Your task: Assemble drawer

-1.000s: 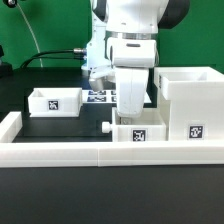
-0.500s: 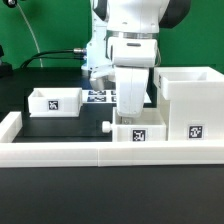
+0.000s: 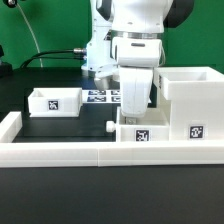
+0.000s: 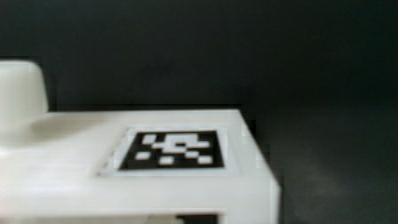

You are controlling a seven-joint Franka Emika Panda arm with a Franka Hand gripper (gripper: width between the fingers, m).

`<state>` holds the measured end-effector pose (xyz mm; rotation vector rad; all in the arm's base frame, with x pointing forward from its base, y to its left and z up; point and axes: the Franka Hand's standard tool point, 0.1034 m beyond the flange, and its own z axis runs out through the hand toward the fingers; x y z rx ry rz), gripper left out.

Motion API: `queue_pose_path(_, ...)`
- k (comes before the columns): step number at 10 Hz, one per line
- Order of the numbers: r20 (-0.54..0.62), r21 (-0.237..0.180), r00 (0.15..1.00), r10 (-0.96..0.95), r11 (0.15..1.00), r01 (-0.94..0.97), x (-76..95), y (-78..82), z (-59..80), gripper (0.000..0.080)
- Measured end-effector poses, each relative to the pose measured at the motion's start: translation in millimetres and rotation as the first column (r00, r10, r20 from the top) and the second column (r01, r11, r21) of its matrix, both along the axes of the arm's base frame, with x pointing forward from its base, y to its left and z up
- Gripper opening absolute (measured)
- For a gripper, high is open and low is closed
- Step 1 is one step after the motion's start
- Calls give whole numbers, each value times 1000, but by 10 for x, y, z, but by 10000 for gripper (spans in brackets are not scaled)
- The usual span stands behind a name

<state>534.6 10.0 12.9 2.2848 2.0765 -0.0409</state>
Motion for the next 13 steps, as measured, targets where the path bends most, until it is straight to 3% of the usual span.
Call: queue_pose_path(13, -14, -18, 1000, 6, 1000, -7, -5, -16, -4, 42)
